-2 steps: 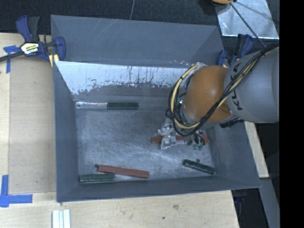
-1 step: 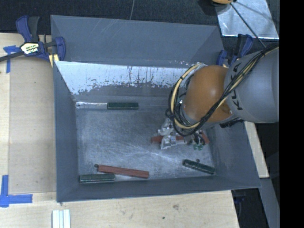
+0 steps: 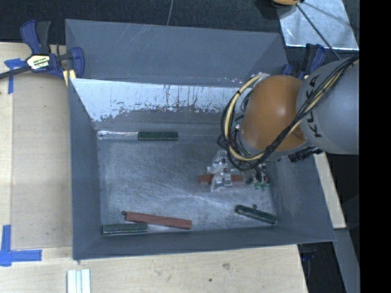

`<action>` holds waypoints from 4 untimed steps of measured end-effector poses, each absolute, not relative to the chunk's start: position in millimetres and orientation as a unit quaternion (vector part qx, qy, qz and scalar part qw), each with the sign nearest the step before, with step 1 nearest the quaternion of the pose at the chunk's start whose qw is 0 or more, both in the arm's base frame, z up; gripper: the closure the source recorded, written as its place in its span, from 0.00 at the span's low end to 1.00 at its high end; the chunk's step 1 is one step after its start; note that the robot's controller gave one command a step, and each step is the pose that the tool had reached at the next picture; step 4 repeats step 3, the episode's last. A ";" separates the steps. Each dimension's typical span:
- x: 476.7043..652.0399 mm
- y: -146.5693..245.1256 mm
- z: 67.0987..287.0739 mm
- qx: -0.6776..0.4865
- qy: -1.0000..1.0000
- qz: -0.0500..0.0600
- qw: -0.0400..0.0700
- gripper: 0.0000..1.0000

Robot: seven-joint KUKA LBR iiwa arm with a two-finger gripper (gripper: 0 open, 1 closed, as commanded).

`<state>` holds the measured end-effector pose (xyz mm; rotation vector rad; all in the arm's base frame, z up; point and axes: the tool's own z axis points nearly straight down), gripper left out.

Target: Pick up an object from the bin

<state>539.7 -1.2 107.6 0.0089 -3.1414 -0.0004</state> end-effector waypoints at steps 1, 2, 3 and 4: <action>540.8 -4.7 132.1 0.007 -1.000 0.000 -0.004 1.00; 536.3 -6.0 180.9 0.020 -1.000 0.000 0.002 1.00; 539.3 0.8 221.5 0.007 -1.000 0.000 -0.003 1.00; 539.3 0.8 221.5 0.007 -1.000 0.000 -0.003 1.00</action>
Offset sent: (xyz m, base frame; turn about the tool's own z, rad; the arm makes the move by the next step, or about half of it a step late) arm -0.0038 -0.0057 0.1121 -0.0530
